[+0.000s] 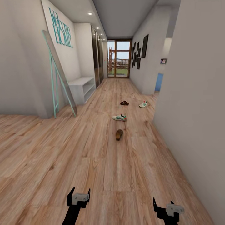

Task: Pick up the two gym shoes and the two sandals from the corridor floor and place them onto the hallstand (shoe rack) in the corridor, making sure they are on the rack and not on the floor. Arrange them so the two gym shoes are next to each other and the two sandals are next to each other.

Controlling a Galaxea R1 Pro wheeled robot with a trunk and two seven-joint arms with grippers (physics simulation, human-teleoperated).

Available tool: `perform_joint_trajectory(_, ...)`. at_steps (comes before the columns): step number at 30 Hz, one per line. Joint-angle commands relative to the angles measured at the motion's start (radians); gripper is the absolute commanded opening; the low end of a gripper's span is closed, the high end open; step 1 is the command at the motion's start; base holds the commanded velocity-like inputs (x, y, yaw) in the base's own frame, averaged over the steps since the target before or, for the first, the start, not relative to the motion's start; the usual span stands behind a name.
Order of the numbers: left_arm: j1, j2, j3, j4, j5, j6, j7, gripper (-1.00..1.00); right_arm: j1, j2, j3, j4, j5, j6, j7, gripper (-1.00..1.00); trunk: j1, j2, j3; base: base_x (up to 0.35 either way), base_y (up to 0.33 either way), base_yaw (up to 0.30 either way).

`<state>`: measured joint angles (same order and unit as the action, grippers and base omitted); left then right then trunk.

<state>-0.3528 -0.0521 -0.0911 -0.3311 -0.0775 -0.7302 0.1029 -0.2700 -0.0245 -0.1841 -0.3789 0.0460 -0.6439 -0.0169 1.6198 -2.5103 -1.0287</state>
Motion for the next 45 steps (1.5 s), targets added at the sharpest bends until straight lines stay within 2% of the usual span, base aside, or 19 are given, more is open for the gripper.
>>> perform_joint_trajectory(1, 0.000, 0.000, 0.000, 0.000, 0.000, 0.000, 0.000, 1.00, 0.000, 0.000, 0.000, 0.000, 0.000, 0.000, 0.000, 1.00, 0.000, 0.000, 0.000, 0.326, 0.000, 0.000)
perform_joint_trajectory(22, 0.000, -0.001, -0.001, 0.001, -0.001, 0.000, 0.000, 1.00, 0.000, 0.000, 0.000, 0.000, 0.000, 0.000, 0.000, 1.00, 0.000, 0.000, 0.000, 0.325, 0.000, 0.000)
perform_joint_trajectory(28, 0.000, -0.006, -0.019, 0.002, 0.000, 0.000, -0.001, 1.00, 0.000, 0.000, 0.000, 0.000, 0.000, 0.000, 0.000, 1.00, 0.000, 0.000, 0.000, 0.322, -0.005, 0.000)
perform_joint_trajectory(32, 0.000, -0.020, -0.026, 0.002, 0.000, 0.000, -0.001, 1.00, 0.000, 0.000, 0.000, 0.000, 0.001, 0.000, 0.000, 1.00, 0.000, 0.000, 0.000, 0.316, -0.083, 0.000)
perform_joint_trajectory(45, 0.000, -0.026, -0.027, 0.003, 0.000, 0.000, -0.001, 1.00, 0.001, 0.000, 0.004, 0.000, 0.001, 0.000, 0.001, 1.00, 0.000, 0.000, 0.000, 0.302, -0.149, 0.000)
